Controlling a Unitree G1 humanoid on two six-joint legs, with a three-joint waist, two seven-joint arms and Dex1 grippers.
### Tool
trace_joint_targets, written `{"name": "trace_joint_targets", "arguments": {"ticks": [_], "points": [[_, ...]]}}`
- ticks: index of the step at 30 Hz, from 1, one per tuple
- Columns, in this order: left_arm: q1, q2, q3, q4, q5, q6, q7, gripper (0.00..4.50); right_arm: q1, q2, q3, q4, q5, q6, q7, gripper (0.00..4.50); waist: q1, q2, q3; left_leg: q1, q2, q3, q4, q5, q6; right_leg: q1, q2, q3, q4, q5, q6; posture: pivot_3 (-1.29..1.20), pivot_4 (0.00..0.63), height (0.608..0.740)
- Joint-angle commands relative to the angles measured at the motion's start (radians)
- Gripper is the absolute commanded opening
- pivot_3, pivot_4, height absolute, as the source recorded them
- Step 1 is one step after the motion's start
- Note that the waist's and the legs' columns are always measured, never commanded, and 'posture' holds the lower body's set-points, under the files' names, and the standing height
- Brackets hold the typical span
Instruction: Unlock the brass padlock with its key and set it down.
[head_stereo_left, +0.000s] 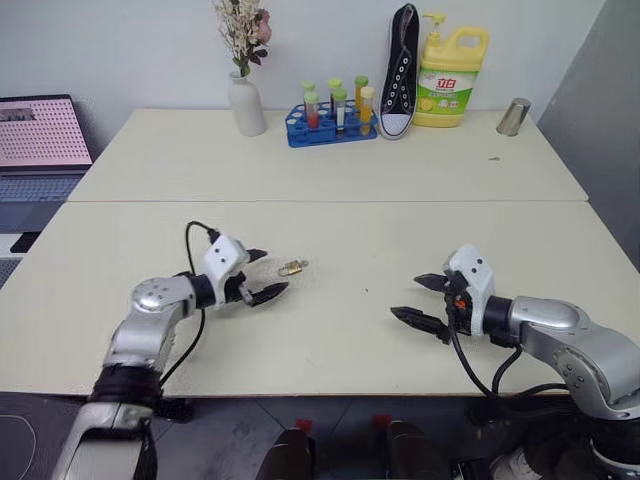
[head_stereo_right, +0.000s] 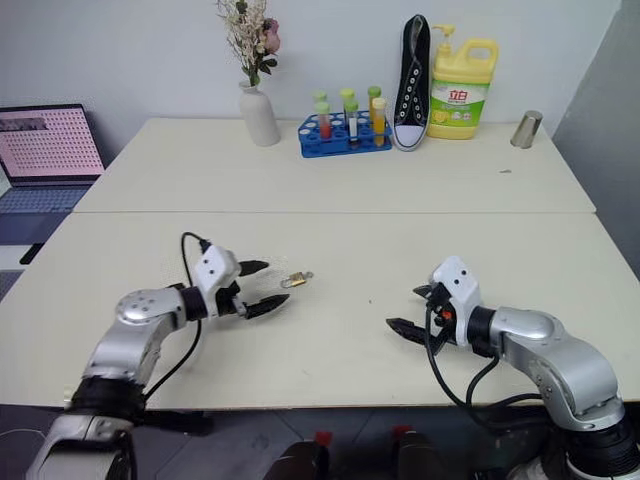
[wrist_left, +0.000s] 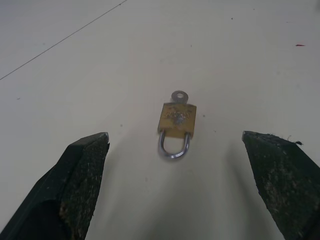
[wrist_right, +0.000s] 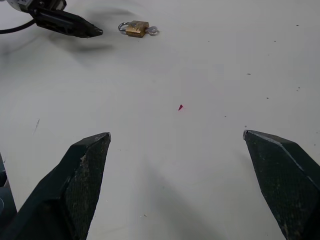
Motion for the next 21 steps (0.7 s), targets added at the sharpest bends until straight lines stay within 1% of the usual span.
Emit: {"name": "trace_joint_targets", "arguments": {"ticks": [1,5,9,13,16,21], "points": [[-0.094,-0.022,-0.032,0.127,0.054,-0.069,0.001,4.50,-0.027,0.001,-0.013,-0.059,0.023,0.031,-0.029,4.45,0.000,0.000,0.000,0.000,0.000,0.000,0.000,0.000,0.000,0.000,0.000,0.000,0.000,0.000,0.000,0.00,0.150,0.740],[-0.160,-0.044,-0.051,0.244,0.082,-0.114,-0.010,4.50,-0.033,0.014,-0.014,-0.086,0.035,0.055,-0.052,4.45,-0.006,0.000,0.000,0.000,0.000,0.000,0.000,0.000,0.000,0.000,0.000,0.000,0.000,0.000,0.000,0.00,0.150,0.740],[-0.232,-0.066,-0.086,0.371,0.122,-0.117,-0.032,4.50,-0.032,0.022,-0.019,-0.141,0.057,0.079,-0.072,4.45,-0.002,0.000,0.000,0.000,0.000,0.000,0.000,0.000,0.000,0.000,0.000,0.000,0.001,0.000,0.000,0.00,0.150,0.740],[-0.258,-0.064,-0.103,0.417,0.138,-0.118,-0.074,4.50,-0.038,0.018,-0.032,-0.179,0.086,0.095,-0.082,4.45,-0.002,-0.001,-0.001,0.000,-0.001,-0.001,0.001,0.000,0.000,0.000,0.000,-0.001,0.001,0.000,0.000,0.00,0.150,0.740],[-0.266,-0.061,-0.121,0.425,0.151,-0.110,-0.112,3.90,-0.050,0.015,-0.039,-0.191,0.102,0.103,-0.091,4.50,-0.002,-0.001,-0.001,0.000,-0.001,-0.001,0.001,0.000,0.000,0.000,0.000,-0.001,0.001,0.000,0.000,0.00,0.150,0.740],[-0.266,-0.057,-0.149,0.419,0.175,-0.070,-0.130,2.26,-0.062,0.008,-0.049,-0.190,0.122,0.109,-0.098,4.50,-0.002,-0.001,-0.001,0.000,-0.001,-0.001,0.001,0.000,0.000,0.001,0.000,-0.001,0.001,0.000,0.000,0.00,0.150,0.740]]}}
